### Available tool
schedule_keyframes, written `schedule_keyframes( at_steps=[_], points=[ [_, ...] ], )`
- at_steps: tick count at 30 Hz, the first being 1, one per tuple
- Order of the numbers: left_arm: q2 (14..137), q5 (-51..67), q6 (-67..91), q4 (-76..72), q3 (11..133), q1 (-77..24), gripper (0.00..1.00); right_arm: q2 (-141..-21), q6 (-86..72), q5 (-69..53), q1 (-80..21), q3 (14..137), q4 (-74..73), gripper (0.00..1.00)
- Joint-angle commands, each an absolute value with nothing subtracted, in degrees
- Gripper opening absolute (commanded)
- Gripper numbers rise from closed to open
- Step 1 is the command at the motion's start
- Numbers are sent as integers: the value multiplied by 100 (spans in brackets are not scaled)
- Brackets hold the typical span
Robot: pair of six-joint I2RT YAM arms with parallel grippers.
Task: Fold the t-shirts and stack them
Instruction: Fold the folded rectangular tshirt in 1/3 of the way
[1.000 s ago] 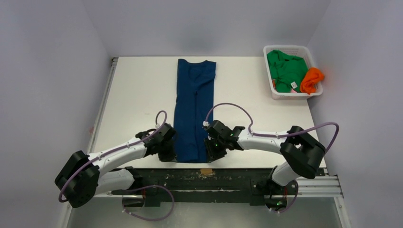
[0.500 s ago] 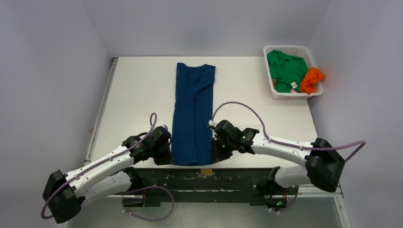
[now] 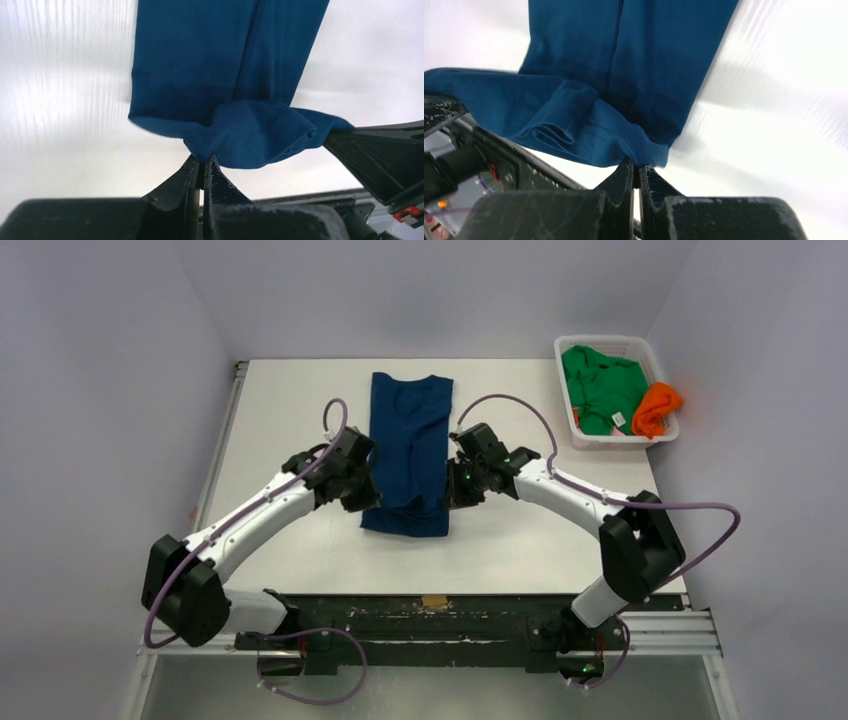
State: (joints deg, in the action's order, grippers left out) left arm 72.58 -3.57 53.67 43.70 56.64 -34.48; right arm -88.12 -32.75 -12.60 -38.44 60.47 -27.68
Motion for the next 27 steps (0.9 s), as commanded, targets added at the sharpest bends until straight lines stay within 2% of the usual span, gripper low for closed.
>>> schedule_keyframes(
  at_steps=[1,13,24,27],
  points=[
    [8082,-537,4640,4228,6666,-3069,0,-9281,-3032,-1409,-3420,6865,-2435,0],
    [9919,322,3842,4052,8192,-1884,0,-11088,-2825,-1444,-2777,8689,-2685,0],
    [11156,852,3536,4065,9251,-1614,0,-11993,-2751,-1667,-2488,9675,-2845,0],
    [11366,947,3513,4027,9370,-1545,5,-12178,-2745,-1670,-2468,9820,-2831,0]
  ],
)
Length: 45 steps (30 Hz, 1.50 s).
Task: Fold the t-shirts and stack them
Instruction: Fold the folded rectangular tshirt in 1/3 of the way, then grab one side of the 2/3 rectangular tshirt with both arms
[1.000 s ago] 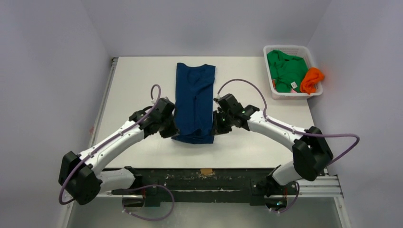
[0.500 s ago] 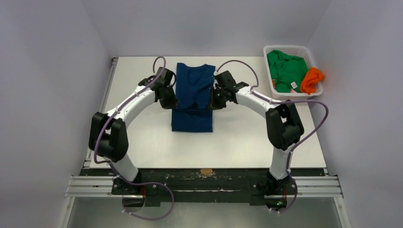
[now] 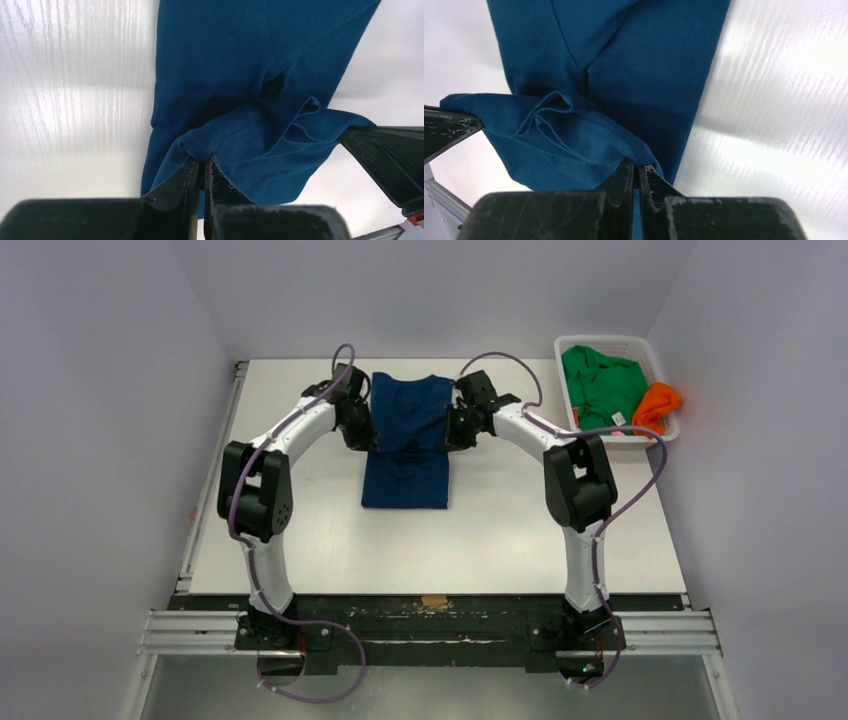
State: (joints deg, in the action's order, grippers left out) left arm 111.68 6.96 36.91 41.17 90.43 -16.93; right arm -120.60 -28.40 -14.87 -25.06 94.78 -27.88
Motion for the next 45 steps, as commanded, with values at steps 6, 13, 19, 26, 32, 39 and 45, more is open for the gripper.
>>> schedule_keyframes(
  at_steps=[6,13,19,26,32,39,45],
  points=[
    [11716,1133,3513,4200,9836,-1368,52,-12606,-2831,-1515,-2387,10526,-3073,36],
    [11037,1194,3538,4078,9462,-1285,100,-12018,-2837,-1321,-2355,10166,-2806,73],
    [10068,1196,3550,3977,8196,-1291,100,-11287,-2540,-1375,-2370,9033,-2837,73],
    [9044,1734,3890,3334,6092,-1295,90,-10326,-2618,-1821,-2650,7212,-2555,69],
    [9034,1874,4136,2775,5389,-1363,68,-10427,-2885,-2065,-2918,6719,-2092,62],
    [9525,1781,4209,2505,5336,-1450,45,-10719,-2868,-2012,-3102,6688,-1951,54],
    [9742,1919,4185,2353,5292,-1502,22,-10843,-2823,-2139,-3108,6610,-1911,34]
  ],
)
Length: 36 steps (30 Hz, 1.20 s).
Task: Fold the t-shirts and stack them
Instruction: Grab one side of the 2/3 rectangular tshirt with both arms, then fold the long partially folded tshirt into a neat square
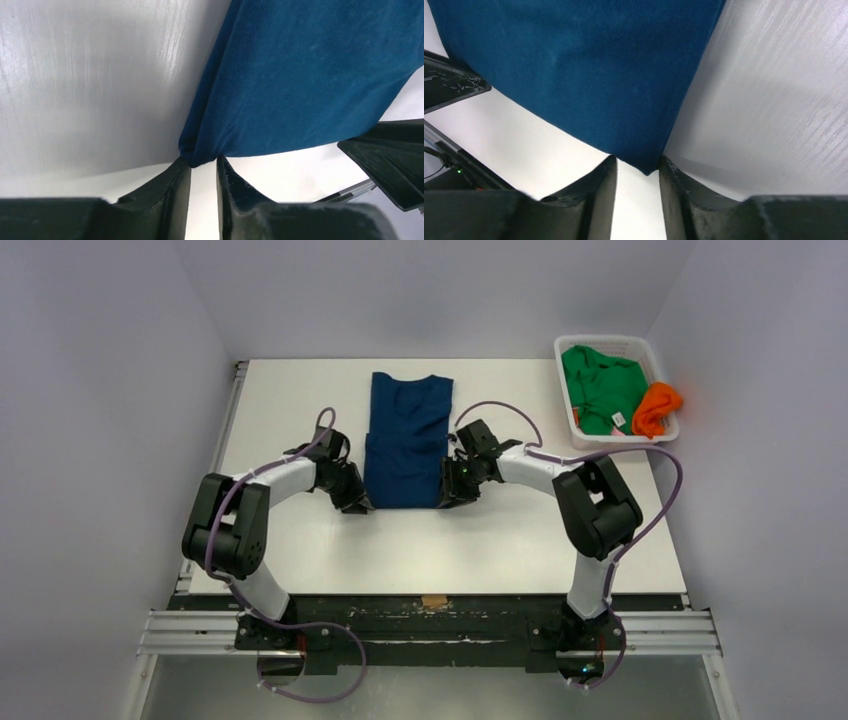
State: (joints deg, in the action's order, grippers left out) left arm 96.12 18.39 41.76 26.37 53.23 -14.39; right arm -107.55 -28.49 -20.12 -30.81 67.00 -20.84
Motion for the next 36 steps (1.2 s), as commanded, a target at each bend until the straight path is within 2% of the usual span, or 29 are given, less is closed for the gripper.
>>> schedule_keyframes(
  at_steps=[1,3,6,17,24,30,36],
  points=[
    [9765,1924,4189,2335,5302,-1511,17,-10845,-2822,-2152,-3103,6601,-1900,30],
    [9814,1914,4209,2314,5311,-1512,0,-10848,-2784,-2178,-3111,6594,-1918,19],
    [9778,1878,4218,2242,5205,-1520,0,-10752,-2745,-2195,-3111,6458,-1822,0],
    [8814,1720,4212,2379,4389,-1745,0,-9984,-1998,-2456,-3189,5891,-2358,0],
    [7270,1515,4481,3306,4034,-2440,0,-9075,-1735,-2952,-3311,5401,-3172,0],
    [6364,1533,4396,3357,4642,-2534,0,-8294,-1884,-2640,-3282,5989,-3483,0],
    [6927,654,4041,2961,5824,-2526,0,-8273,-2439,-1898,-2825,6470,-2704,0]
  ],
)
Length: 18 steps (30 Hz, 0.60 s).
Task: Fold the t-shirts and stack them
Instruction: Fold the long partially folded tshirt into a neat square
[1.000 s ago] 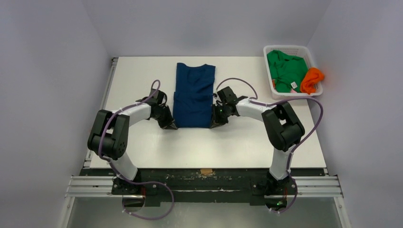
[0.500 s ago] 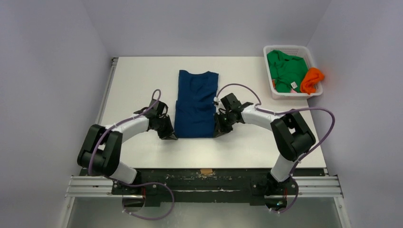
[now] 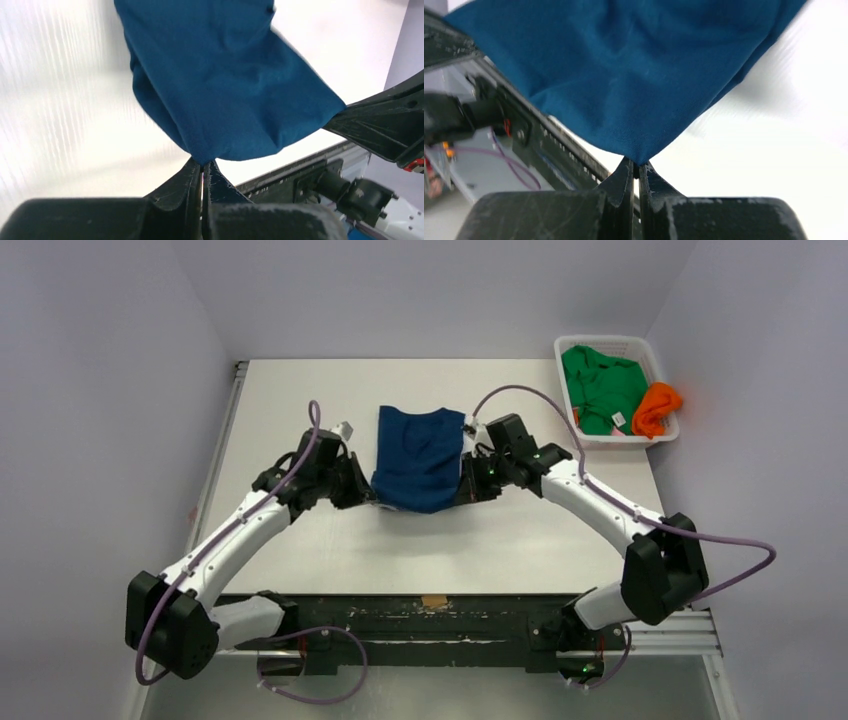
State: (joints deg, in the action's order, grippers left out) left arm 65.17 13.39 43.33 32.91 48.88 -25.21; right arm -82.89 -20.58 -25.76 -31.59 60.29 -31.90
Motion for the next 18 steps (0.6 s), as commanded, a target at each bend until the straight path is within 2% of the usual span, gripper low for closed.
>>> schedule_keyframes(
  at_steps=[1,10,18],
  points=[
    [7104,518,3975,2929,6044,-2513,0,-8344,-2470,-1663,-2748,6613,-2615,0],
    [8850,498,3591,2771,7869,-1890,0,-9498,-2323,-1165,-2176,8259,-2556,0],
    [10376,581,3312,3087,9330,-1621,0,-10685,-2396,-1602,-1801,9292,-2419,0]
  ],
)
